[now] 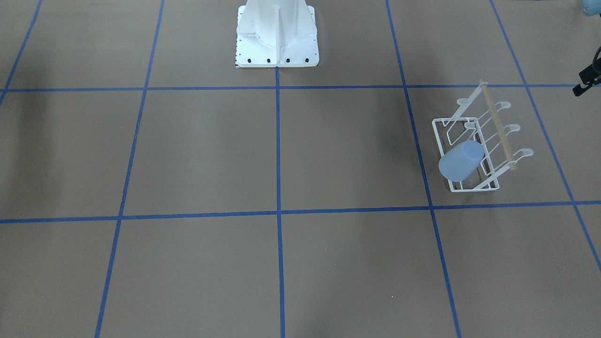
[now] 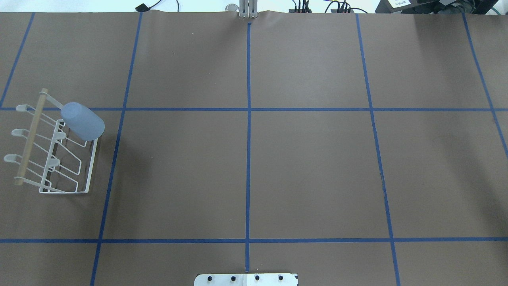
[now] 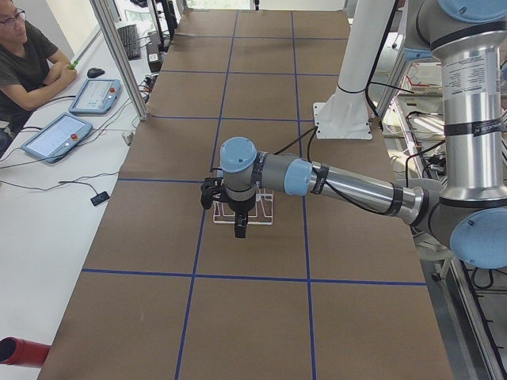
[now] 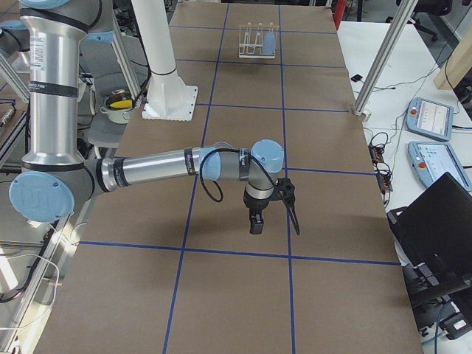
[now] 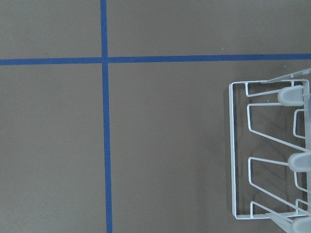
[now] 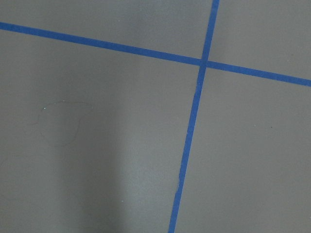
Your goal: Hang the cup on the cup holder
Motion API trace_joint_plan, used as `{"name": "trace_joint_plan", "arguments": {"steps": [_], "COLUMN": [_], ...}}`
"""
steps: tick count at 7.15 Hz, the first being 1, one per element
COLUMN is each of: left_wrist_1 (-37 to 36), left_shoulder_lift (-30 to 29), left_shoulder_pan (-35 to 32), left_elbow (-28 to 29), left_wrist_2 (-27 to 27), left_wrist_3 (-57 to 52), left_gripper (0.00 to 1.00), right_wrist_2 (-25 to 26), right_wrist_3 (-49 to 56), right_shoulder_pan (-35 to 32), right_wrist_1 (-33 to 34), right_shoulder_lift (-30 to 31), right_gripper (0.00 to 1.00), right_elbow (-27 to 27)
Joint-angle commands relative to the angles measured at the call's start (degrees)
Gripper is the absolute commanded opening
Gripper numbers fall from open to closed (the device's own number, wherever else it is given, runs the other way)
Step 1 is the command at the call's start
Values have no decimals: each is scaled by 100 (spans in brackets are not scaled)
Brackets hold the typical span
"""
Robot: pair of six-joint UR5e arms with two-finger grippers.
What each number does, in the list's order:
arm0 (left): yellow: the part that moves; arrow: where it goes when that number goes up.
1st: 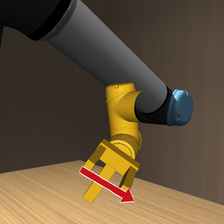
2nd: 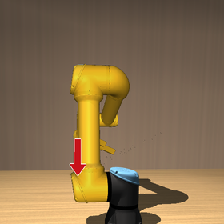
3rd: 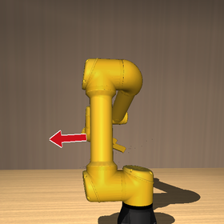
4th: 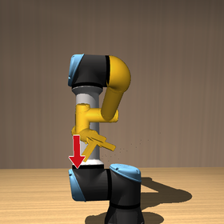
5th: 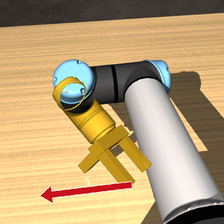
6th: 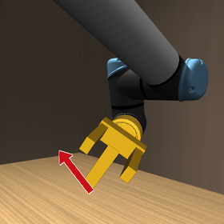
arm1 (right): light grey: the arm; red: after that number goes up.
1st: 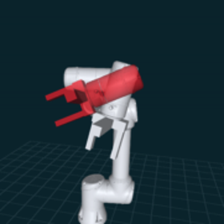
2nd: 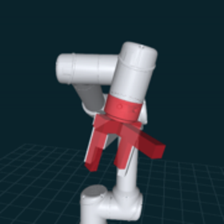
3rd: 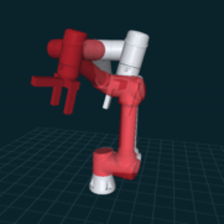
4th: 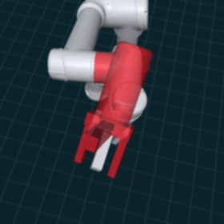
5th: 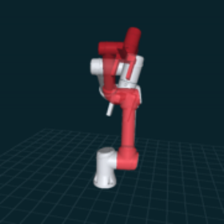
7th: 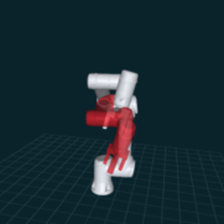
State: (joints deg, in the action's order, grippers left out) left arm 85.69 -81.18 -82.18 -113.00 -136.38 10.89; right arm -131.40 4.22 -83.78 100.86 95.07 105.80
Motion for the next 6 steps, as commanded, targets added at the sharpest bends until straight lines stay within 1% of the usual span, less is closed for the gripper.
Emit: {"name": "trace_joint_plan", "arguments": {"steps": [1,2,5,6], "left_wrist_1": [9,9,18,18], "left_shoulder_lift": [5,5,-12,-12], "left_shoulder_pan": [0,0,9,9], "left_elbow": [6,14,41,41], "left_wrist_2": [6,6,15,15], "left_wrist_3": [1,1,-8,-8], "left_gripper": [98,98,98,98], "right_wrist_2": [-297,-307,-246,-72], "right_wrist_3": [-707,-895,-862,-853], "right_shoulder_pan": [-7,-7,-7,-7], "right_wrist_1": [-5,-14,-58,-276], "right_shoulder_lift": [20,-6,3,38], "right_gripper": [100,100,100,100], "right_elbow": [2,62,54,37]}}
